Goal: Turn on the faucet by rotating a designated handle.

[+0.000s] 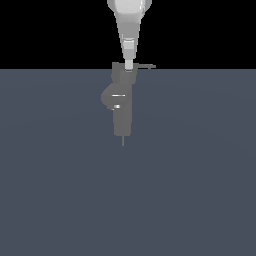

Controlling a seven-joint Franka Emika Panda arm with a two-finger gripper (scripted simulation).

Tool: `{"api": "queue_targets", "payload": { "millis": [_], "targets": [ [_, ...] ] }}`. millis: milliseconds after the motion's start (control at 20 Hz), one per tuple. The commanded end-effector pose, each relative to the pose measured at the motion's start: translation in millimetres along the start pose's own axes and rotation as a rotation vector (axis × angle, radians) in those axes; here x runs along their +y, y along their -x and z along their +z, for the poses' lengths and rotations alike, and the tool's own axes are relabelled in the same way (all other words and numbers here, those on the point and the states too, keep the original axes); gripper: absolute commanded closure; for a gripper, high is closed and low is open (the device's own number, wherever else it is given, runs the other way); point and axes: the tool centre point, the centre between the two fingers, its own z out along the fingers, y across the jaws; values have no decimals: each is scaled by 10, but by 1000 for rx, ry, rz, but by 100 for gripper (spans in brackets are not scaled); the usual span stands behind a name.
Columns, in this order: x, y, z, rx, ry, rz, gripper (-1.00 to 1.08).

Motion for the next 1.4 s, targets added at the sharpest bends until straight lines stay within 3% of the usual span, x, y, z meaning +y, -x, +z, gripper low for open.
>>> {"api": "queue_targets", "payload": {
  "millis": [0,1350],
  "targets": [
    [-65,-100,0,0,-2,7,108],
    [-702,-987,-30,-4,-8,34,108]
  ]
}}
